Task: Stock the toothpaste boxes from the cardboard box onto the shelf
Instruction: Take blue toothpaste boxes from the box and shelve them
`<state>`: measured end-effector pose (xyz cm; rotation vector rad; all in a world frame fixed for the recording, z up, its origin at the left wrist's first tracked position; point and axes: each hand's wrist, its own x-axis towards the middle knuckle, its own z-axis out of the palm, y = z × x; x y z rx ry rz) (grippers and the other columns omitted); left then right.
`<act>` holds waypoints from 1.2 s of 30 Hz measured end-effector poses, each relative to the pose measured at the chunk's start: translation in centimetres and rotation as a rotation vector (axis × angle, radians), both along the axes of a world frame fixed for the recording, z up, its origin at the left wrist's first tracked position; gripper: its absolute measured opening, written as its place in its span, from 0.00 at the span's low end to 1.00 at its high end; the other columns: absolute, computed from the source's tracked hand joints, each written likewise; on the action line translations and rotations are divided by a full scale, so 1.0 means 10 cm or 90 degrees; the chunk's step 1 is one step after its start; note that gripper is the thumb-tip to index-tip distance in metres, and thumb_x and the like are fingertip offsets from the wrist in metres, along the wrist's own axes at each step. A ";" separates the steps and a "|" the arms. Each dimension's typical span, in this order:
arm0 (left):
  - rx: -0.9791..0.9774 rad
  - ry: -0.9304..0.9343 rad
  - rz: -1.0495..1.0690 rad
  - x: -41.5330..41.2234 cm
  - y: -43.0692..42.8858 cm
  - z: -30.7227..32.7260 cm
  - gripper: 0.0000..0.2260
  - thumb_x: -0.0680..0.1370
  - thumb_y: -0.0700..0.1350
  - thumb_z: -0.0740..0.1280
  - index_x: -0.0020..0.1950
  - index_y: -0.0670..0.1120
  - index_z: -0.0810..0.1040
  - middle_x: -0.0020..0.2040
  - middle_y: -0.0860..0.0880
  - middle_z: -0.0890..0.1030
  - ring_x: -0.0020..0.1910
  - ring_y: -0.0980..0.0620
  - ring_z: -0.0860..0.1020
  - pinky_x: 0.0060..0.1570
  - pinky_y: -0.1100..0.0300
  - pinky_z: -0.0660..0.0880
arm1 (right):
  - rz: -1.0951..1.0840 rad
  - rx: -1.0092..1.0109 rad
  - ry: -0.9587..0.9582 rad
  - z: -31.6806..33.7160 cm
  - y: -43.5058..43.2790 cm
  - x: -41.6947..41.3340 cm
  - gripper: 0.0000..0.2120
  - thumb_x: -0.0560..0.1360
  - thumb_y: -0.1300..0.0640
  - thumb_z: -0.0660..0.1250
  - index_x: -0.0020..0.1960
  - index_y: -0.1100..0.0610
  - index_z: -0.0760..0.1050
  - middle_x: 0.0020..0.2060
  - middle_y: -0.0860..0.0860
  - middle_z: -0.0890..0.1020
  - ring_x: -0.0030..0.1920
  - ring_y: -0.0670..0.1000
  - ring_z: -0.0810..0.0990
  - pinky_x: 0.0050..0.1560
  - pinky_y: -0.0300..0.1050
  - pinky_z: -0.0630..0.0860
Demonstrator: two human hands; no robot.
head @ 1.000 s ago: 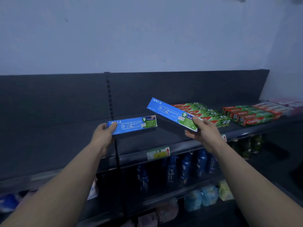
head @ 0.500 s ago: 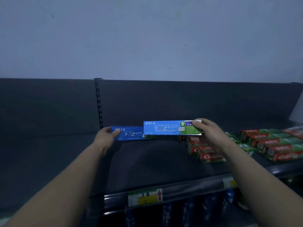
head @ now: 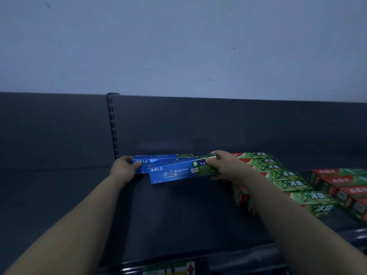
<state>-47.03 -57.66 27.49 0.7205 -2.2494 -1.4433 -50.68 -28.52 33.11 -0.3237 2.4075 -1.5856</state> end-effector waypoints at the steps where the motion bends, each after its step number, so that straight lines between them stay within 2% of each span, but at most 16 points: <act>1: -0.001 -0.002 -0.006 -0.02 -0.01 -0.01 0.19 0.76 0.44 0.70 0.65 0.39 0.74 0.61 0.43 0.78 0.57 0.44 0.77 0.58 0.54 0.72 | -0.004 0.039 -0.002 -0.02 -0.05 -0.03 0.16 0.78 0.55 0.65 0.63 0.60 0.70 0.56 0.59 0.76 0.54 0.56 0.79 0.50 0.57 0.81; 5: 0.012 0.000 -0.032 -0.06 -0.07 -0.03 0.13 0.76 0.42 0.70 0.60 0.40 0.77 0.53 0.45 0.80 0.50 0.47 0.78 0.54 0.55 0.74 | -0.014 0.194 0.023 -0.09 -0.20 -0.08 0.16 0.79 0.52 0.62 0.64 0.57 0.68 0.57 0.56 0.75 0.53 0.55 0.77 0.54 0.56 0.79; 7: 0.014 -0.004 -0.041 -0.07 -0.11 -0.04 0.13 0.77 0.42 0.68 0.60 0.40 0.77 0.53 0.45 0.81 0.51 0.46 0.79 0.56 0.54 0.75 | -0.022 0.243 0.044 -0.13 -0.25 -0.11 0.17 0.80 0.52 0.61 0.66 0.57 0.67 0.61 0.56 0.74 0.54 0.53 0.76 0.58 0.52 0.76; 9: 0.025 -0.008 -0.045 -0.06 -0.16 -0.04 0.12 0.78 0.43 0.67 0.60 0.41 0.78 0.54 0.45 0.82 0.53 0.45 0.80 0.58 0.51 0.76 | -0.029 0.276 0.060 -0.15 -0.29 -0.11 0.20 0.81 0.53 0.60 0.70 0.59 0.65 0.63 0.56 0.72 0.53 0.50 0.72 0.56 0.47 0.72; 12: 0.050 -0.012 -0.055 -0.08 -0.24 -0.08 0.10 0.78 0.45 0.67 0.57 0.44 0.80 0.54 0.45 0.83 0.53 0.45 0.80 0.59 0.47 0.76 | -0.030 0.284 0.072 -0.18 -0.35 -0.12 0.20 0.81 0.54 0.60 0.70 0.59 0.64 0.65 0.56 0.71 0.53 0.50 0.71 0.54 0.45 0.70; 15: 0.066 -0.008 -0.071 -0.09 -0.30 -0.13 0.05 0.79 0.46 0.65 0.52 0.49 0.80 0.52 0.47 0.83 0.52 0.46 0.81 0.60 0.46 0.76 | -0.033 0.289 0.068 -0.21 -0.41 -0.14 0.23 0.81 0.55 0.60 0.74 0.58 0.60 0.68 0.55 0.70 0.62 0.53 0.72 0.54 0.43 0.68; 17: 0.069 -0.004 -0.079 -0.04 -0.25 -0.09 0.05 0.80 0.45 0.64 0.51 0.50 0.79 0.51 0.47 0.83 0.53 0.46 0.80 0.60 0.46 0.75 | -0.038 0.280 0.070 -0.23 -0.43 -0.14 0.27 0.81 0.56 0.60 0.76 0.58 0.56 0.71 0.55 0.67 0.67 0.54 0.69 0.58 0.43 0.68; 21: 0.057 -0.004 -0.114 0.12 -0.07 0.01 0.09 0.82 0.43 0.60 0.59 0.49 0.77 0.54 0.49 0.81 0.54 0.49 0.78 0.60 0.53 0.73 | -0.051 0.253 0.089 -0.27 -0.43 -0.12 0.30 0.80 0.56 0.61 0.78 0.57 0.53 0.74 0.56 0.64 0.70 0.55 0.66 0.64 0.45 0.66; 24: 0.035 -0.003 -0.133 0.19 0.02 0.02 0.11 0.82 0.43 0.58 0.62 0.50 0.75 0.57 0.50 0.79 0.56 0.50 0.77 0.59 0.55 0.72 | -0.065 0.230 0.094 -0.30 -0.41 -0.08 0.29 0.80 0.57 0.61 0.77 0.58 0.53 0.72 0.56 0.66 0.69 0.55 0.68 0.62 0.43 0.67; 26: 0.020 -0.013 -0.146 0.22 0.05 0.02 0.11 0.82 0.44 0.58 0.61 0.52 0.76 0.60 0.49 0.80 0.57 0.50 0.77 0.63 0.51 0.72 | -0.067 0.224 0.094 -0.30 -0.41 -0.05 0.29 0.80 0.58 0.61 0.77 0.58 0.53 0.71 0.56 0.68 0.68 0.54 0.69 0.59 0.43 0.68; 28: 0.006 -0.025 -0.144 0.25 0.08 0.03 0.10 0.82 0.43 0.57 0.59 0.52 0.75 0.62 0.47 0.78 0.57 0.50 0.76 0.63 0.53 0.71 | -0.068 0.218 0.091 -0.30 -0.40 -0.02 0.30 0.80 0.58 0.61 0.78 0.57 0.52 0.71 0.55 0.67 0.67 0.54 0.70 0.55 0.41 0.67; 31: -0.041 -0.042 -0.087 0.35 0.10 0.09 0.18 0.83 0.43 0.55 0.72 0.42 0.67 0.72 0.43 0.69 0.68 0.47 0.69 0.67 0.56 0.63 | -0.059 0.215 0.109 -0.30 -0.37 0.03 0.31 0.80 0.58 0.61 0.78 0.57 0.50 0.71 0.55 0.68 0.66 0.54 0.70 0.54 0.40 0.67; 33: -0.072 -0.038 -0.064 0.44 0.11 0.14 0.21 0.82 0.45 0.56 0.75 0.41 0.63 0.74 0.44 0.65 0.72 0.46 0.65 0.70 0.55 0.60 | -0.047 0.224 0.132 -0.27 -0.34 0.09 0.31 0.80 0.58 0.61 0.78 0.57 0.50 0.71 0.56 0.67 0.67 0.55 0.70 0.57 0.42 0.69; 36: -0.092 0.013 -0.064 0.60 0.18 0.26 0.20 0.81 0.46 0.60 0.72 0.41 0.67 0.71 0.45 0.70 0.69 0.47 0.69 0.68 0.55 0.64 | -0.030 0.251 0.183 -0.17 -0.26 0.23 0.32 0.80 0.56 0.62 0.78 0.57 0.51 0.74 0.55 0.62 0.71 0.55 0.65 0.67 0.47 0.66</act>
